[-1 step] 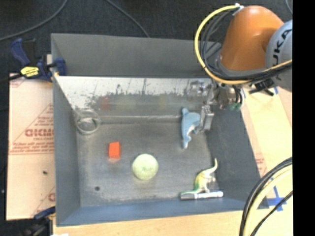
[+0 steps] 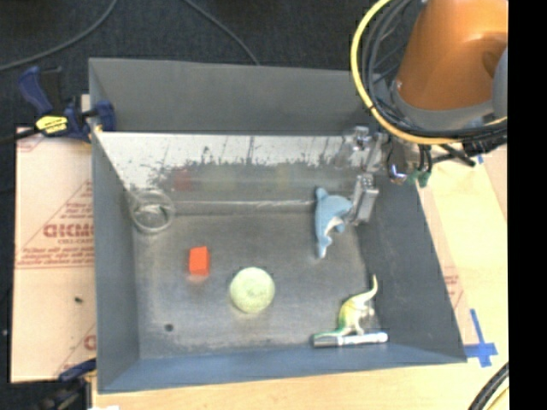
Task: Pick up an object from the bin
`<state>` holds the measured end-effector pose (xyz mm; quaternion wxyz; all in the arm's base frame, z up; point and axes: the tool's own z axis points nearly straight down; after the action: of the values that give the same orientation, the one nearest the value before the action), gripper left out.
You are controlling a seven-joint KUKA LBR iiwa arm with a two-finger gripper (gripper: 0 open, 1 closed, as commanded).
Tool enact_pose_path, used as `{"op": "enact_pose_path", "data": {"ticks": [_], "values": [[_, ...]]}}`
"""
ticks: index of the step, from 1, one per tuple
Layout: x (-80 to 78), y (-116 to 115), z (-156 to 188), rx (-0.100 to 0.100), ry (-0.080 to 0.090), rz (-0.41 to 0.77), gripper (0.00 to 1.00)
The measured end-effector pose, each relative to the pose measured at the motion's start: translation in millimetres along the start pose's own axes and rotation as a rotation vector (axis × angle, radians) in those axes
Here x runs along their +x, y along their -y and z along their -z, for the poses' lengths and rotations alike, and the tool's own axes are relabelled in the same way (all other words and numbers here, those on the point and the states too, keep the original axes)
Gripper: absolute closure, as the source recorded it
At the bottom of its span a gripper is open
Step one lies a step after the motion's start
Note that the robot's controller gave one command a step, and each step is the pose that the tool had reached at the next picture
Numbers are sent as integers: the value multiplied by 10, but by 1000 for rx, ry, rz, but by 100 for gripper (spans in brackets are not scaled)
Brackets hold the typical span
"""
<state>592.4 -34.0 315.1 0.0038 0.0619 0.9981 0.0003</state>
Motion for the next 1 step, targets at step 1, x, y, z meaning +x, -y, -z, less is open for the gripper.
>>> {"op": "enact_pose_path", "data": {"ticks": [1], "values": [[147,651,406,4,10,85,0]]}}
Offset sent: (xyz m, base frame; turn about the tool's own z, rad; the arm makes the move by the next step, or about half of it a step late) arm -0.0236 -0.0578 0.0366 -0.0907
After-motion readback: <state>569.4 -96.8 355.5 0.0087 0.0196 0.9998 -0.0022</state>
